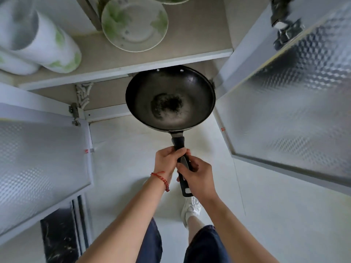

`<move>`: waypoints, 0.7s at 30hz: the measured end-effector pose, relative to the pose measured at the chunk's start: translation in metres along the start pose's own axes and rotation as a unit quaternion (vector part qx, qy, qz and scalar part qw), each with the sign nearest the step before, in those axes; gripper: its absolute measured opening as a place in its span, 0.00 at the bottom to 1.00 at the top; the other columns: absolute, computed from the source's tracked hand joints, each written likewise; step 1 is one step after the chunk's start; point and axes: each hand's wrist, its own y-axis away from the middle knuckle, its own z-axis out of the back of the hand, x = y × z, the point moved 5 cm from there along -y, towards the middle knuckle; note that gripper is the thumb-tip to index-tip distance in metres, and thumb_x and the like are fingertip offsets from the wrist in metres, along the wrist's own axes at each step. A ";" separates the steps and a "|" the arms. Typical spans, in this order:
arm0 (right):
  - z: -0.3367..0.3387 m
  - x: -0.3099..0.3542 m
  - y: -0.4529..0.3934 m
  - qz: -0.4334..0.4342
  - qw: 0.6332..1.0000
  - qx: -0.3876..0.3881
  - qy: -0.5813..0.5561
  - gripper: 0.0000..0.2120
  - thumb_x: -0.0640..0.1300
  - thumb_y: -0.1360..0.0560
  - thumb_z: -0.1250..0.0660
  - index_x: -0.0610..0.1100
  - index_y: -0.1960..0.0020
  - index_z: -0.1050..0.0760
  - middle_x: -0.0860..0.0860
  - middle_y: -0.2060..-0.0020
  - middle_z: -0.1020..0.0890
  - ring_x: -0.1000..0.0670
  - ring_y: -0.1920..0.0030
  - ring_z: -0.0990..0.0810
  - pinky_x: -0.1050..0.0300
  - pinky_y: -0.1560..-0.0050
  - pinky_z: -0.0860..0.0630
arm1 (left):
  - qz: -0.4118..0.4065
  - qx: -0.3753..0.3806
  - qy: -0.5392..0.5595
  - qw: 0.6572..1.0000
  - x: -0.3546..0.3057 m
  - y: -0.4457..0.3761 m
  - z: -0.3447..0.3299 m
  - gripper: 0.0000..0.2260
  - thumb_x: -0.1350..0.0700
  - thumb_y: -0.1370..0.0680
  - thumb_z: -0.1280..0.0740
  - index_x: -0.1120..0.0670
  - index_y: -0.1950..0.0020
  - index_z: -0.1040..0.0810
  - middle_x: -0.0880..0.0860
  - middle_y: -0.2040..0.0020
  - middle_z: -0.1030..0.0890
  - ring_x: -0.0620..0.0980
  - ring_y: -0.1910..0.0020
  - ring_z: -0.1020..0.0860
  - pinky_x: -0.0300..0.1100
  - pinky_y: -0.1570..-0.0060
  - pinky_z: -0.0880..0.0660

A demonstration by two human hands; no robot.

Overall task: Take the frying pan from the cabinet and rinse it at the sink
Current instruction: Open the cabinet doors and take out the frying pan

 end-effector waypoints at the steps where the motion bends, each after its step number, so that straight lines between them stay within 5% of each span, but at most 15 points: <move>1: -0.001 0.003 0.012 -0.002 1.000 -0.004 -0.006 0.02 0.38 0.30 0.32 0.40 0.61 0.24 0.51 0.74 0.21 0.47 0.72 0.20 0.51 0.67 0.22 | 0.002 0.002 -0.007 1.000 -0.002 0.012 0.002 0.07 0.65 0.29 0.33 0.59 0.66 0.18 0.54 0.69 0.17 0.56 0.62 0.21 0.49 0.51 0.22; 10: -0.023 0.022 0.120 -0.025 0.994 -0.071 -0.076 0.06 0.43 0.31 0.32 0.46 0.55 0.21 0.49 0.71 0.21 0.48 0.69 0.21 0.46 0.62 0.20 | 0.007 0.058 -0.117 0.991 -0.014 0.104 0.031 0.07 0.63 0.30 0.32 0.57 0.67 0.17 0.53 0.67 0.16 0.55 0.60 0.19 0.47 0.50 0.22; 15: -0.041 0.030 0.183 -0.029 0.983 -0.120 -0.133 0.08 0.41 0.30 0.32 0.55 0.58 0.23 0.47 0.69 0.20 0.47 0.66 0.21 0.47 0.60 0.20 | 0.004 0.100 -0.196 0.976 -0.018 0.154 0.050 0.06 0.63 0.29 0.32 0.59 0.65 0.18 0.52 0.68 0.17 0.51 0.64 0.19 0.40 0.61 0.21; 21: -0.049 0.019 0.245 -0.041 0.968 -0.170 -0.181 0.04 0.39 0.31 0.32 0.44 0.64 0.23 0.52 0.75 0.23 0.48 0.69 0.24 0.48 0.64 0.23 | 0.012 0.131 -0.258 0.957 0.000 0.202 0.063 0.06 0.64 0.29 0.33 0.59 0.65 0.18 0.53 0.67 0.16 0.53 0.63 0.19 0.43 0.58 0.21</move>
